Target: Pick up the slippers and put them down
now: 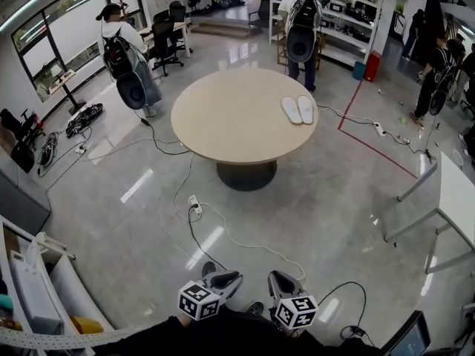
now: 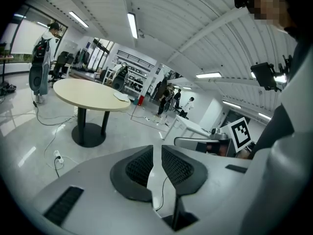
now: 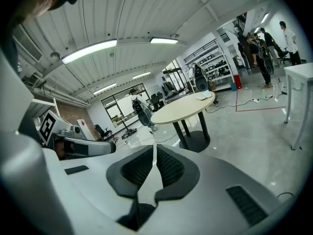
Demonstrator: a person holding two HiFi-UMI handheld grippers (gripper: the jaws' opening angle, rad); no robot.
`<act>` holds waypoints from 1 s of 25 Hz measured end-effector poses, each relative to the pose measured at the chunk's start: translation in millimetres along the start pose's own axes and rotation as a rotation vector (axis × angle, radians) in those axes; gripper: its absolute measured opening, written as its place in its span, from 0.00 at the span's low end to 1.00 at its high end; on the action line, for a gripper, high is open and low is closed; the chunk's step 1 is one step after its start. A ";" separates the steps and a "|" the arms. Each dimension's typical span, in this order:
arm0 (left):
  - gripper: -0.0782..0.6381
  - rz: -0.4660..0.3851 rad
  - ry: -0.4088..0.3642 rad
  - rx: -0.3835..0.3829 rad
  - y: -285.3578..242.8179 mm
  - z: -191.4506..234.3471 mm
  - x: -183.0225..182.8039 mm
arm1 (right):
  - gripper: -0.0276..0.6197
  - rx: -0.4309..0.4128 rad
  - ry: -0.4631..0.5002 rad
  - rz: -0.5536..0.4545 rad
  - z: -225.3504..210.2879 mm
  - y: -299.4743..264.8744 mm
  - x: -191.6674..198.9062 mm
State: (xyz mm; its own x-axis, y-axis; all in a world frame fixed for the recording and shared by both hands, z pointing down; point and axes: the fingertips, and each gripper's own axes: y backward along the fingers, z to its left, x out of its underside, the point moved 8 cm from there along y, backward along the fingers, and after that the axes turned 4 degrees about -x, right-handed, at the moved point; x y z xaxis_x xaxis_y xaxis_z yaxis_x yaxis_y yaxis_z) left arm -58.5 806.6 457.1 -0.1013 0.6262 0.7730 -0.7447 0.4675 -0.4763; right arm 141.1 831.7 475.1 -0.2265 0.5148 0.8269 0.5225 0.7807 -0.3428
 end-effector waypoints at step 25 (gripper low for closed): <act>0.20 0.055 0.028 0.247 -139.7 243.9 -178.2 | 0.09 0.280 0.024 0.015 -53.2 -235.3 -136.7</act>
State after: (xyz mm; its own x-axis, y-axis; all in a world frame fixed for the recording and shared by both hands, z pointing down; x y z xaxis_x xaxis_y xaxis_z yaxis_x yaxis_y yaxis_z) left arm -97.2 477.5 488.1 -0.1306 0.6653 0.7350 -0.8776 0.2673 -0.3979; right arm 92.8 558.8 466.5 -0.1994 0.5211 0.8299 0.2775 0.8423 -0.4622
